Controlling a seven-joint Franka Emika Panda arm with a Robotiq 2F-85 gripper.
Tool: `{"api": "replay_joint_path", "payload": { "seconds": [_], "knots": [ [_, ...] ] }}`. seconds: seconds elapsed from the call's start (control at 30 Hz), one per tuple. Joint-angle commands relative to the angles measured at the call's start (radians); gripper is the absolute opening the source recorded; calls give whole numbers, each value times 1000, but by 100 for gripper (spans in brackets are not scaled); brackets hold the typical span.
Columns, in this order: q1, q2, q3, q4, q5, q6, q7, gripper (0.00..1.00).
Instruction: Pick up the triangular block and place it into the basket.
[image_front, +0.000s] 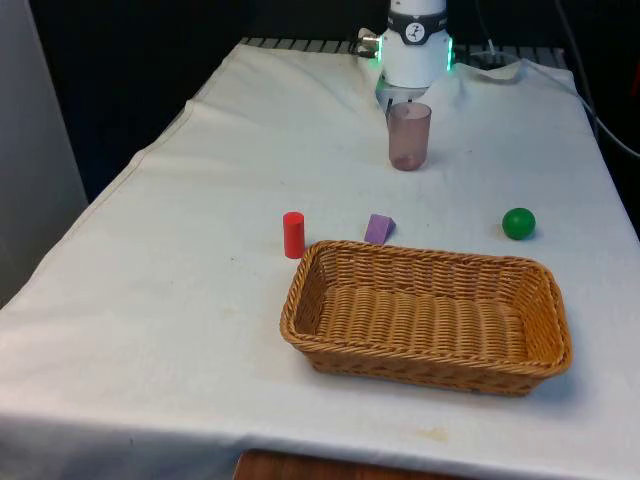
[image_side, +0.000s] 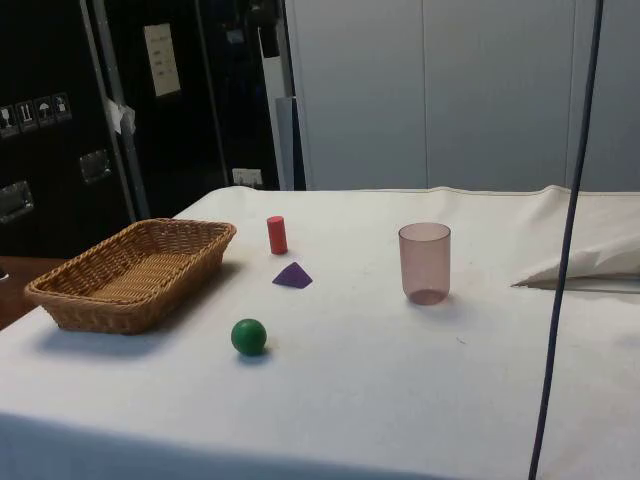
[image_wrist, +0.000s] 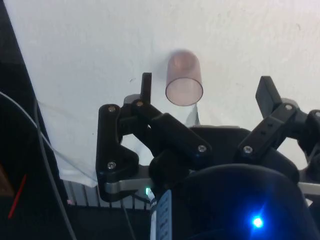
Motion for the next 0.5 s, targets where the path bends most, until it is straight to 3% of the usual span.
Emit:
{"api": "replay_joint_path", "payload": {
  "seconds": [0.0,0.23,0.47],
  "knots": [
    [0,5,2,3,1,3,2,100],
    [3,53,21,31,12,41,32,100],
    [1,65,36,7,10,100,50,100]
  ]
}}
